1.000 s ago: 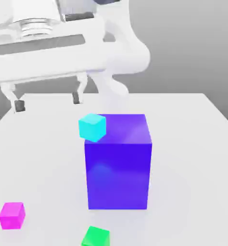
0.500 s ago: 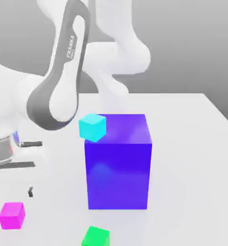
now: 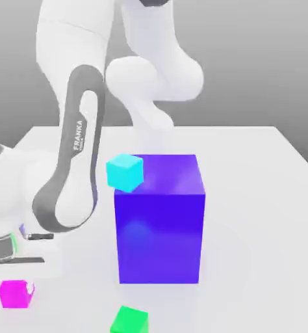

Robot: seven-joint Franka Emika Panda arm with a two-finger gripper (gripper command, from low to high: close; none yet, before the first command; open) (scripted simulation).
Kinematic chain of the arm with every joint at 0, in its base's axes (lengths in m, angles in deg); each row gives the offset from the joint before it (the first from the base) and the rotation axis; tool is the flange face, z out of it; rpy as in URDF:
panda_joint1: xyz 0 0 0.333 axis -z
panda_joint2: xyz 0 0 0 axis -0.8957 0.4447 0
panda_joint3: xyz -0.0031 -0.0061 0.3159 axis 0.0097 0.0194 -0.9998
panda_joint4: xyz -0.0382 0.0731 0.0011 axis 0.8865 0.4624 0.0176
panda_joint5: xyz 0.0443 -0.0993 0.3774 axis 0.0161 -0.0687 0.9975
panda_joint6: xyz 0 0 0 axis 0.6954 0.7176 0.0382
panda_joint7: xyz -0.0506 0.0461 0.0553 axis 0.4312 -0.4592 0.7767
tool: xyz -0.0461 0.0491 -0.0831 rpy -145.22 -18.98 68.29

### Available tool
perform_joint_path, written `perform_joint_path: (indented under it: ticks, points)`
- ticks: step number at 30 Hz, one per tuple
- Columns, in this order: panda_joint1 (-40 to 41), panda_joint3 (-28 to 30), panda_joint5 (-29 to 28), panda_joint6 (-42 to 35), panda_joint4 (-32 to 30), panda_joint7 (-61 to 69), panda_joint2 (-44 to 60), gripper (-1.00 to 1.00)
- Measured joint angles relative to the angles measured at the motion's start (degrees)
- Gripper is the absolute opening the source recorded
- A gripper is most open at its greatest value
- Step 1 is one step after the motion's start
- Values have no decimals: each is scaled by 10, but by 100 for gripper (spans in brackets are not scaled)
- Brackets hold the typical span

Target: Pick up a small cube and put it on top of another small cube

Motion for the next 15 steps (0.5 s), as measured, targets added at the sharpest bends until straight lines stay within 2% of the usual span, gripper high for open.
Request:
perform_joint_path:
  ticks: [2,4,15]
  points:
    - [-18,22,-34,-24,-10,-20,-36,-100]
    - [-30,15,-59,-34,-12,7,-53,-100]
    - [-85,-77,-160,-72,-6,248,-105,-100]
